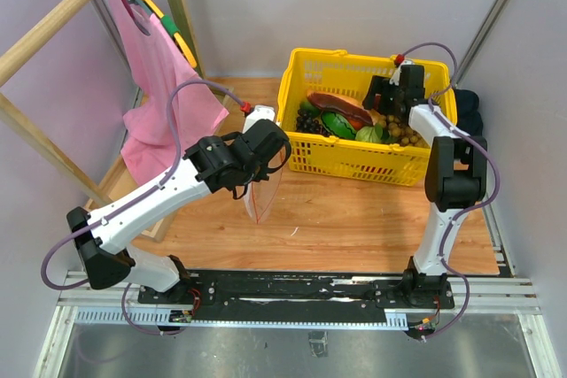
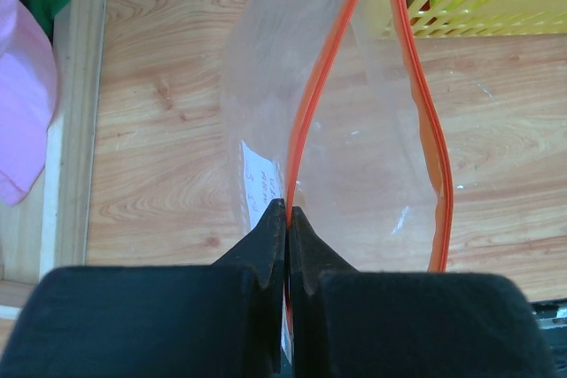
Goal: Place the food in the zip-top bag and seal the zipper
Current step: Pick up the fake vegetable from the bin.
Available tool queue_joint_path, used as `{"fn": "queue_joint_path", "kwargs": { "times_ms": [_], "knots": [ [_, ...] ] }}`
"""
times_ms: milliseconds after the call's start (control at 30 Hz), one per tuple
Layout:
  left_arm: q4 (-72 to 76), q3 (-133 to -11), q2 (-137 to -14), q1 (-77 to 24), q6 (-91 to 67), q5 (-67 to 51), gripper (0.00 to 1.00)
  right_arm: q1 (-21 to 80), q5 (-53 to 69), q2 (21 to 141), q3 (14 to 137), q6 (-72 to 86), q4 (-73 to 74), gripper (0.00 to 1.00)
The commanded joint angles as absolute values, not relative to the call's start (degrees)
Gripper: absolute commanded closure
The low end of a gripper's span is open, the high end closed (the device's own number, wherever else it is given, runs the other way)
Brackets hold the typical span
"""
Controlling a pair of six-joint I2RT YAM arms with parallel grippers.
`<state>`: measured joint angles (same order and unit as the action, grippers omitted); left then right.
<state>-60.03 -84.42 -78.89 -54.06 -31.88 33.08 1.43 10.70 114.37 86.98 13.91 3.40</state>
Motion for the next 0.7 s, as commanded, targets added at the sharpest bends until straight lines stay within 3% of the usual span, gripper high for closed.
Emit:
{"fn": "queue_joint_path", "kwargs": {
  "times_ms": [0,200,500,667],
  "knots": [
    [-58.63,-84.11,-79.51,-53.66,-31.38,32.88,1.0,-0.39,11.95,114.83,84.29,20.02,-3.13,0.13],
    [-58.66,-83.96,-79.48,-53.69,-31.63,32.83,1.0,-0.65,10.04,114.35,82.45,23.69,-6.4,0.29],
    [-58.38,-83.77,-78.51,-53.7,-32.02,32.75,1.0,-0.8,13.22,110.2,79.64,22.32,-11.26,0.68],
    [-57.36,-83.09,-77.49,-53.7,-32.42,32.45,0.99,-0.79,15.32,106.2,77.25,20.73,-13.57,0.79]
  ]
}}
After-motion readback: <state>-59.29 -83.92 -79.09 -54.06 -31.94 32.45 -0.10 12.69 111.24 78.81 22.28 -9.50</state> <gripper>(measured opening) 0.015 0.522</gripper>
